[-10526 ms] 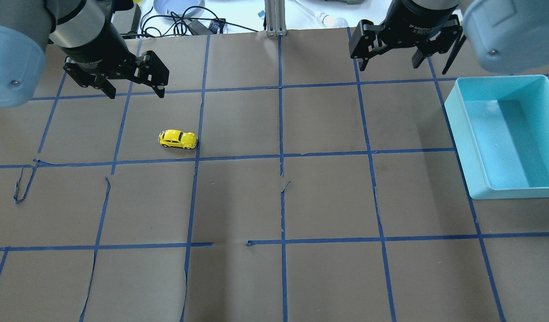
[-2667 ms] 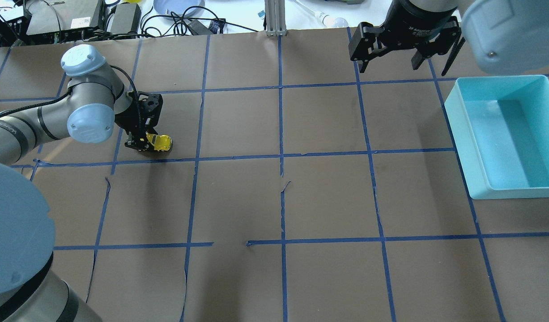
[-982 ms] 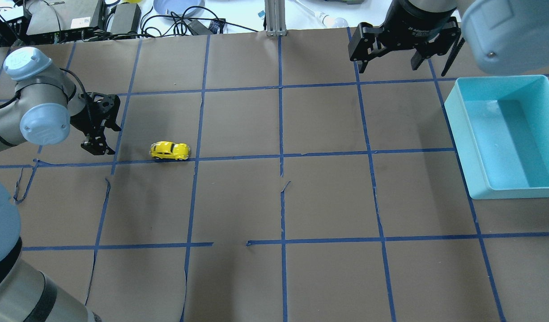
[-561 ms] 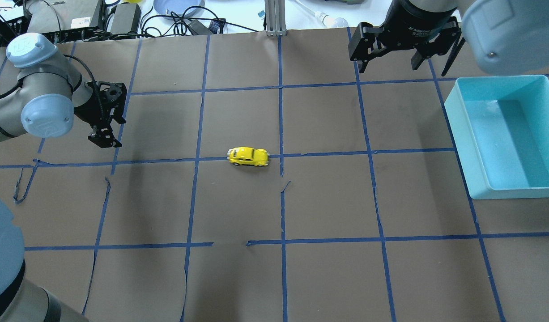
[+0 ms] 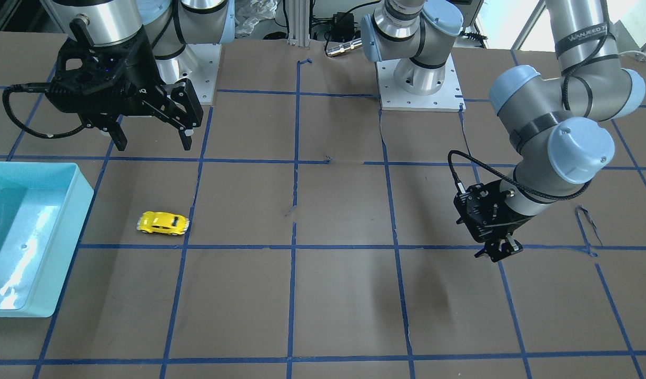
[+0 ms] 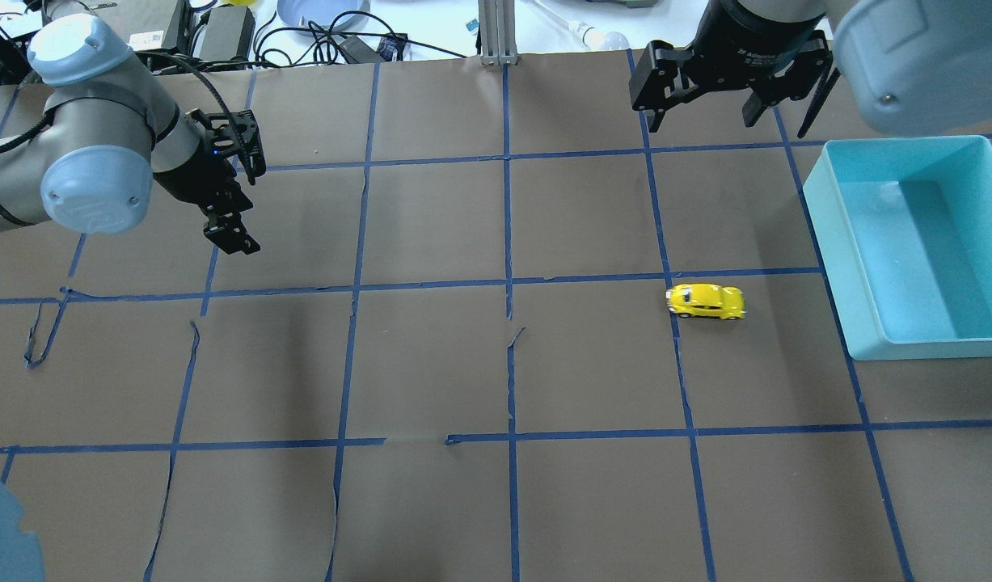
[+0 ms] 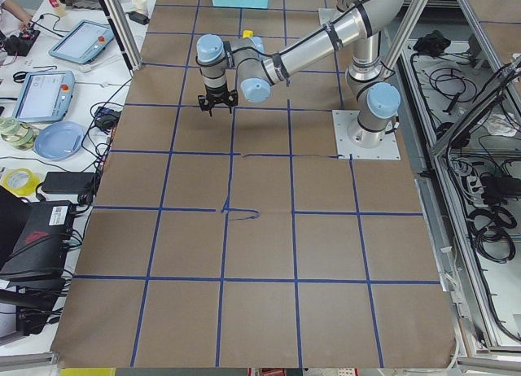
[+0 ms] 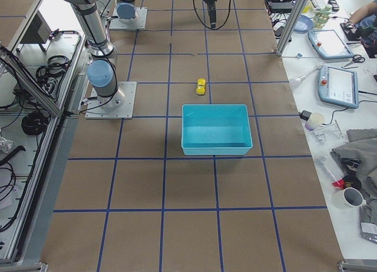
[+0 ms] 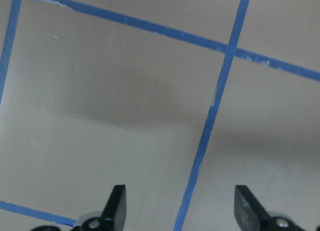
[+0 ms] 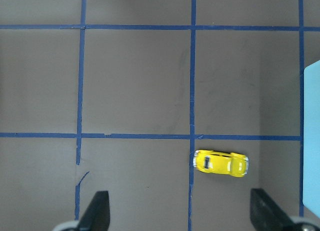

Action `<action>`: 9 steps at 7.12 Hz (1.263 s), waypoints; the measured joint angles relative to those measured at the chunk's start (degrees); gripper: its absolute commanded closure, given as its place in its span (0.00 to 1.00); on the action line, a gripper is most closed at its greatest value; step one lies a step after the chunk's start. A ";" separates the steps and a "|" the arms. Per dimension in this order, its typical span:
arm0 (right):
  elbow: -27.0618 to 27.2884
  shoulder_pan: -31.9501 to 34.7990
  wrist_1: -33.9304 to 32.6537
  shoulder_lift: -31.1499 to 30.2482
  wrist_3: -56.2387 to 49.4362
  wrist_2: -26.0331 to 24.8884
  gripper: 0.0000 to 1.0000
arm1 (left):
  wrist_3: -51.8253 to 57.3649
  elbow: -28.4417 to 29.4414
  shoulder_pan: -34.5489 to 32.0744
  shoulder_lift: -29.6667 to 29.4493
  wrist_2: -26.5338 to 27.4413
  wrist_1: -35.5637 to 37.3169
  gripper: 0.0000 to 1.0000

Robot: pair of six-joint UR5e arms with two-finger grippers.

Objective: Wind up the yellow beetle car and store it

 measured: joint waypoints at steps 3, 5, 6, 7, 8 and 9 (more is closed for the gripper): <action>0.00 0.00 0.00 0.02 -0.08 -0.01 0.00 | -21.45 1.84 -6.23 4.61 -0.20 -3.59 0.20; 0.00 0.00 0.00 0.03 -0.09 -0.01 0.00 | -33.36 4.71 -9.09 7.03 -0.19 -8.67 0.19; 0.00 0.00 0.00 0.01 -0.09 -0.02 0.00 | -39.32 5.34 -10.46 8.22 -0.13 -9.87 0.16; 0.00 0.00 0.02 0.02 -0.13 -0.05 0.00 | -46.39 5.60 -11.76 9.50 -0.09 -10.33 0.14; 0.00 -0.06 0.11 0.05 -0.22 -0.09 0.00 | -53.98 5.65 -12.67 10.80 -0.06 -10.50 0.11; 0.00 -0.17 0.27 0.10 -0.30 -0.11 0.00 | -60.08 5.69 -13.15 12.20 0.17 -11.09 0.07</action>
